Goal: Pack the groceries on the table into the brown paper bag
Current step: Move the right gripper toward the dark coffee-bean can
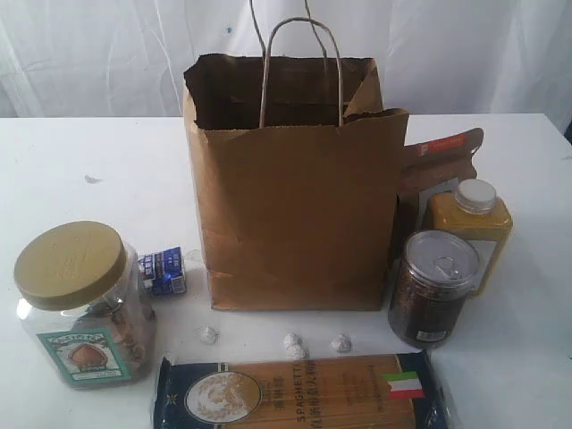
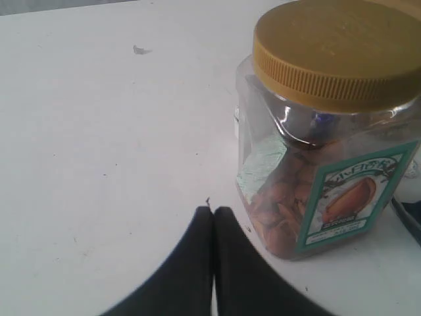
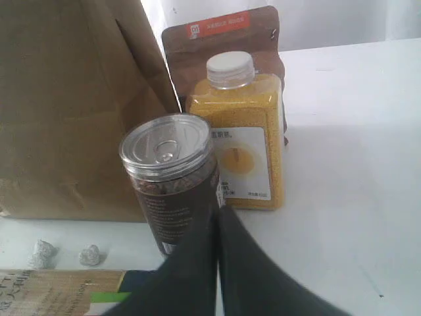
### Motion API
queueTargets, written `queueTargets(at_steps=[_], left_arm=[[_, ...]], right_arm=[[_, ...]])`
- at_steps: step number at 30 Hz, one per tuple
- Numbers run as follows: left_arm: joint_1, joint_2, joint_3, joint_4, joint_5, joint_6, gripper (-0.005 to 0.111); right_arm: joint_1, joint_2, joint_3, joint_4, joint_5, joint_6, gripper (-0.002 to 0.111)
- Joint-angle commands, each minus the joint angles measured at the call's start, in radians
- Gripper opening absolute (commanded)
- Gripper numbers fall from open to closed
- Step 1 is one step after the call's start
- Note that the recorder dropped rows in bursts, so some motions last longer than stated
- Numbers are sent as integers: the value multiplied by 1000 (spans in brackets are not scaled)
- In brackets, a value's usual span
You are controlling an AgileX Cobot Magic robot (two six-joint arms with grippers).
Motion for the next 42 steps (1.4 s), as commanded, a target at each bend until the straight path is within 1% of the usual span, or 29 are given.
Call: queueTargets(at_steps=[1,5,8,12,14,20,22,23,25,26,27,28,29,30,32,33,34,35,36,37,38,39,40,42], left_arm=[[2,-4,7,-1,2,3,0],[2,-4,7,-1,2,3,0],[2,-4,7,-1,2,3,0],[2,-4,7,-1,2,3,0],[2,-4,7,-1,2,3,0],[2,-4,7,-1,2,3,0],[2,-4,7,-1,2,3,0],[2,-4,7,-1,2,3,0],[2,-4,7,-1,2,3,0],[2,-4,7,-1,2,3,0],[2,-4,7,-1,2,3,0],[2,-4,7,-1,2,3,0],[2,-4,7,-1,2,3,0],[2,-4,7,-1,2,3,0],[2,-4,7,-1,2,3,0],[2,-4,7,-1,2,3,0],[2,-4,7,-1,2,3,0],[2,-4,7,-1,2,3,0],[2,-4,7,-1,2,3,0],[2,-4,7,-1,2,3,0],[2,-4,7,-1,2,3,0],[2,-4,7,-1,2,3,0],[2,-4,7,-1,2,3,0],[2,-4,7,-1,2,3,0]], right_arm=[[-5,-5,5,1,-12,12,0],[-5,-5,5,-2,-25,7,0],[-5,-5,5,3,-95,18,0],[-5,-5,5,45,-222,157,0],[-5,-5,5,45,-269,197,0],[-5,-5,5,47,-457,204,0],[-5,-5,5,51,-494,238,0],[-5,-5,5,51,-516,292,0],[-2,-5,5,43,-518,329,0],[0,-5,-4,21,-485,329,0],[14,-3,-97,-37,-302,336,0],[25,5,-159,-39,-191,326,0],[47,39,-273,-38,-7,251,0],[60,65,-335,-38,81,187,0],[96,192,-530,-27,361,9,0],[103,255,-599,-20,465,-61,1],[110,339,-671,-18,571,-124,7],[110,386,-700,-18,613,-151,14],[110,463,-740,-16,664,-174,30],[110,510,-757,-16,680,-176,42],[110,574,-766,-16,683,-185,63],[110,607,-767,-14,674,-200,73],[110,664,-767,-3,649,-208,78],[110,723,-773,18,629,-221,78]])
